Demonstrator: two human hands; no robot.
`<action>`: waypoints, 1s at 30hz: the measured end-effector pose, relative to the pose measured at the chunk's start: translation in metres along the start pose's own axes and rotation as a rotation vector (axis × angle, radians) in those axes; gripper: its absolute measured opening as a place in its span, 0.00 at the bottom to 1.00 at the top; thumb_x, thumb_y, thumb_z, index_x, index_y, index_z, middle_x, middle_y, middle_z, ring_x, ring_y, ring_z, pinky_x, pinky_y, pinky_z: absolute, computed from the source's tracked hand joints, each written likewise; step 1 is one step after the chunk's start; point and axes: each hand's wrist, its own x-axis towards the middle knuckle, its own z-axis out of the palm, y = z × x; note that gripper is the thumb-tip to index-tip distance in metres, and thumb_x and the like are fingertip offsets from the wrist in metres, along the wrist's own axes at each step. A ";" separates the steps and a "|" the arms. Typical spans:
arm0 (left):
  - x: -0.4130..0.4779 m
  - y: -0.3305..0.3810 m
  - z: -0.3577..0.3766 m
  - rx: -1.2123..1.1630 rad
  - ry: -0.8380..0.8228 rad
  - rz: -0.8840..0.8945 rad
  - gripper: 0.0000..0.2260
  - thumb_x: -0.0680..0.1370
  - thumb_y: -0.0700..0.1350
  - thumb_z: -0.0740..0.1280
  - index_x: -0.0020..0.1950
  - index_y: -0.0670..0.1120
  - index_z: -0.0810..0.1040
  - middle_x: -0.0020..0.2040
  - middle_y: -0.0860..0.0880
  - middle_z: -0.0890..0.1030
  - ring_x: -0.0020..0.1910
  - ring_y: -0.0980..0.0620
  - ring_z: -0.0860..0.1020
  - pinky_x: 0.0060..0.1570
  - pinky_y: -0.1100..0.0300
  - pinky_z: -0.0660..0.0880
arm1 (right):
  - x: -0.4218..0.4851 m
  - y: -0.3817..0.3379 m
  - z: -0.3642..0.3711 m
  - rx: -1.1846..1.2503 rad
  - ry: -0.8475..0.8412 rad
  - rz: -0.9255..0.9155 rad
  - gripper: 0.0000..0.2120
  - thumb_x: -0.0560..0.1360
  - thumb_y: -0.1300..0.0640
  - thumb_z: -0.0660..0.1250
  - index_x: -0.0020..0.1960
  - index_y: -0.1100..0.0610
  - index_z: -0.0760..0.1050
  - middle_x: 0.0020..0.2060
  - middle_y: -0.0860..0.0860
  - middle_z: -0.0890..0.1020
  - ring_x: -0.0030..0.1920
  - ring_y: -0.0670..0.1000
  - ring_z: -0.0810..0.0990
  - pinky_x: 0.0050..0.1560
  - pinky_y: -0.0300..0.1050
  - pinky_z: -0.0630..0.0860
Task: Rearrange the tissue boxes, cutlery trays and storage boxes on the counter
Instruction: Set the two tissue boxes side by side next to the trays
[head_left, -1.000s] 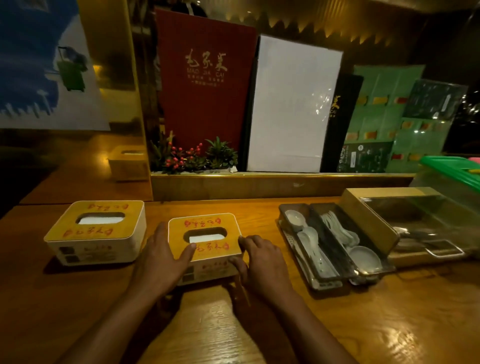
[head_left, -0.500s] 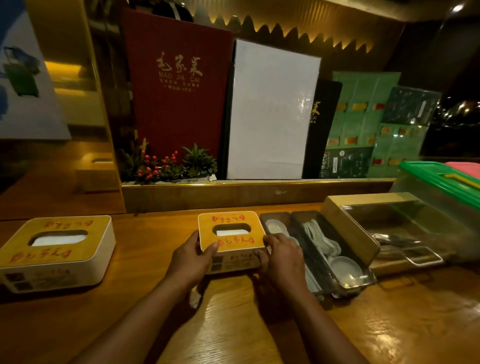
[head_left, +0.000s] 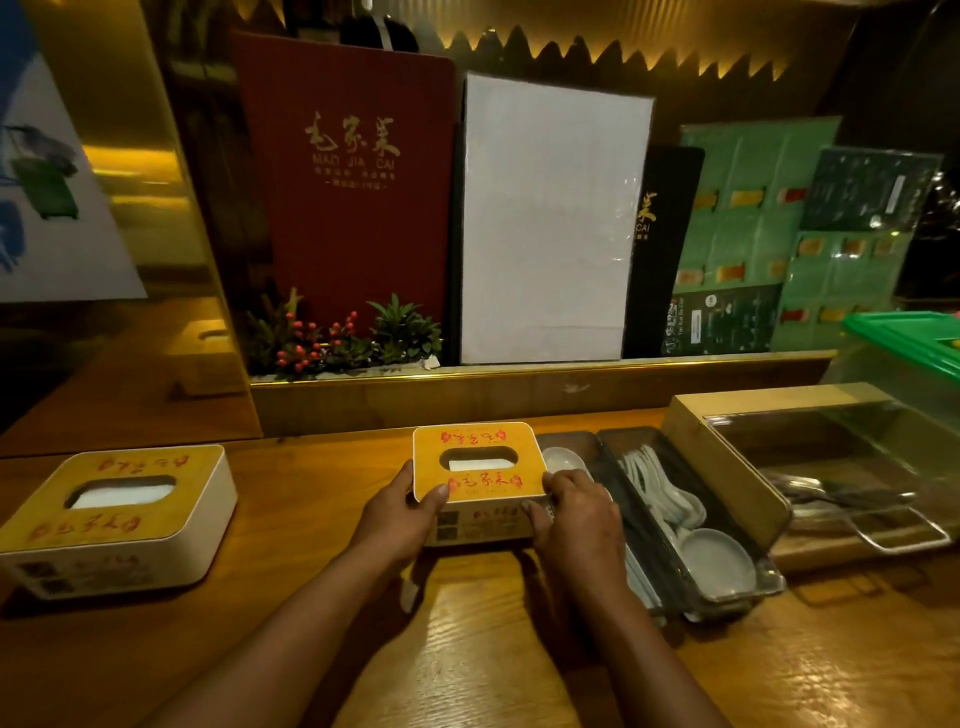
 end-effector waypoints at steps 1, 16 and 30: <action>0.000 0.000 0.000 -0.006 -0.006 -0.002 0.18 0.79 0.55 0.66 0.68 0.67 0.71 0.55 0.54 0.82 0.52 0.49 0.82 0.51 0.46 0.82 | 0.000 0.000 0.000 0.005 0.000 0.002 0.22 0.75 0.44 0.70 0.67 0.51 0.75 0.59 0.47 0.79 0.59 0.49 0.75 0.60 0.54 0.75; -0.021 -0.007 -0.043 0.029 0.064 0.072 0.30 0.81 0.57 0.62 0.80 0.57 0.54 0.79 0.49 0.63 0.76 0.48 0.65 0.69 0.50 0.68 | -0.013 -0.035 0.002 0.045 0.059 -0.135 0.26 0.72 0.45 0.73 0.67 0.50 0.73 0.66 0.52 0.73 0.66 0.54 0.70 0.63 0.56 0.74; -0.058 -0.061 -0.281 0.471 0.428 0.391 0.20 0.75 0.46 0.73 0.66 0.52 0.77 0.66 0.51 0.76 0.59 0.52 0.76 0.52 0.58 0.73 | -0.075 -0.266 0.133 0.075 -0.243 -0.472 0.32 0.75 0.37 0.65 0.76 0.44 0.61 0.64 0.52 0.74 0.63 0.55 0.72 0.58 0.52 0.75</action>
